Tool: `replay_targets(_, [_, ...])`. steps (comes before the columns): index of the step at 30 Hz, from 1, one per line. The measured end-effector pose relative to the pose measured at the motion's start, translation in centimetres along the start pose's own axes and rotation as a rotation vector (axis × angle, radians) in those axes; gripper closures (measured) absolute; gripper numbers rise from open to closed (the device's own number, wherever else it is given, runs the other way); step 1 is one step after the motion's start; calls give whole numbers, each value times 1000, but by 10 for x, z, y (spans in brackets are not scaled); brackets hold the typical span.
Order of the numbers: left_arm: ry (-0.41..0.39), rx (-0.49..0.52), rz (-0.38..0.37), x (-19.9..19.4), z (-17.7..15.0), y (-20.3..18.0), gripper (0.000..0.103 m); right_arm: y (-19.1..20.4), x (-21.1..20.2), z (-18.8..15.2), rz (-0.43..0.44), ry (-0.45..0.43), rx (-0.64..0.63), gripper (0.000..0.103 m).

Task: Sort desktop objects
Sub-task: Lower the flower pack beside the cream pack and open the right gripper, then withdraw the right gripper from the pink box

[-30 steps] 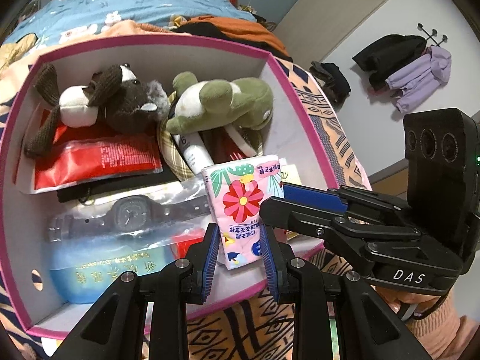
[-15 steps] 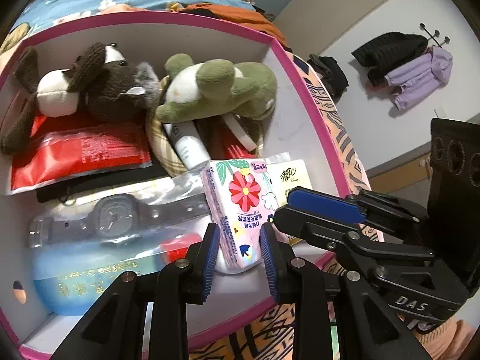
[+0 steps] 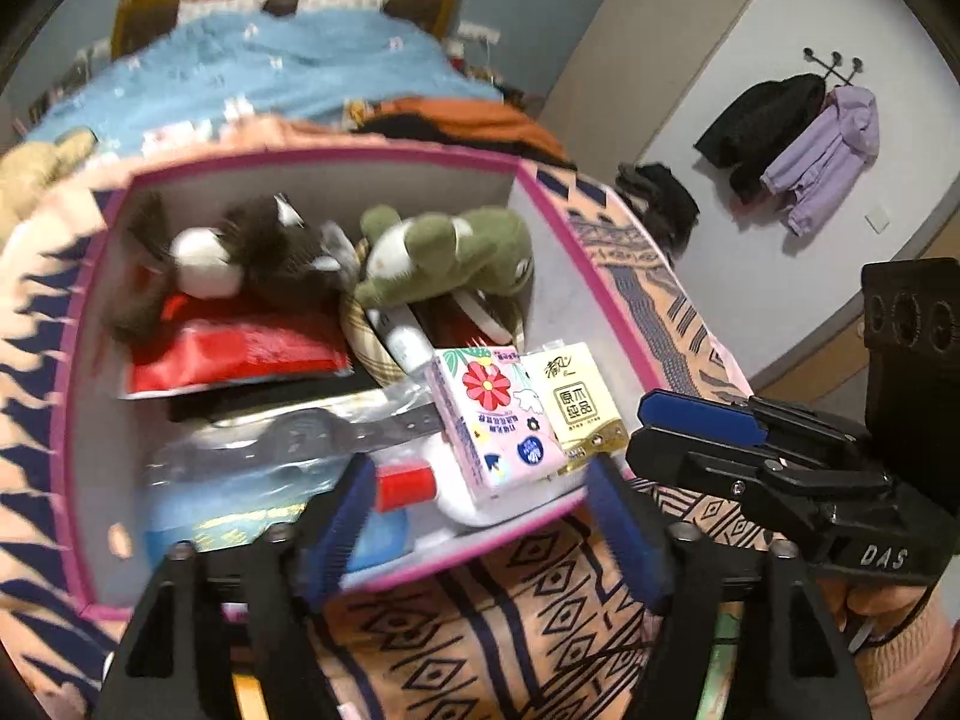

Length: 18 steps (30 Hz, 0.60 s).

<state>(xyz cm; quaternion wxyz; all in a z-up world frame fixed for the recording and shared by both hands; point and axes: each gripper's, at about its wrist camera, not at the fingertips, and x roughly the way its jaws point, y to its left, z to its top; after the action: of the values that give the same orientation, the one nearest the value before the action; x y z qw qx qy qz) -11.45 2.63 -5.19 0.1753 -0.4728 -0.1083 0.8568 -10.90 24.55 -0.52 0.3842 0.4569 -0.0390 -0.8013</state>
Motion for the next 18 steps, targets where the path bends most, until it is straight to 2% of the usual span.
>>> replay_targets(3, [-57, 7, 23, -26, -16, -3, 15, 9, -7, -10, 17, -11, -25, 51])
replay_targets(6, [-43, -20, 32, -34, -27, -1, 0, 17, -9, -21, 34, -5, -38, 43])
replay_targets(11, [17, -75, 36, -30, -53, 3, 0, 21, 1, -40, 25, 42, -26, 36])
replay_targets(14, [53, -108, 54, -26, -65, 8, 0, 19, 7, -49, 15, 68, -15, 36])
replay_targets(18, [60, -137, 59, -25, -73, 13, 0, 18, 12, -57, 5, 88, -5, 33])
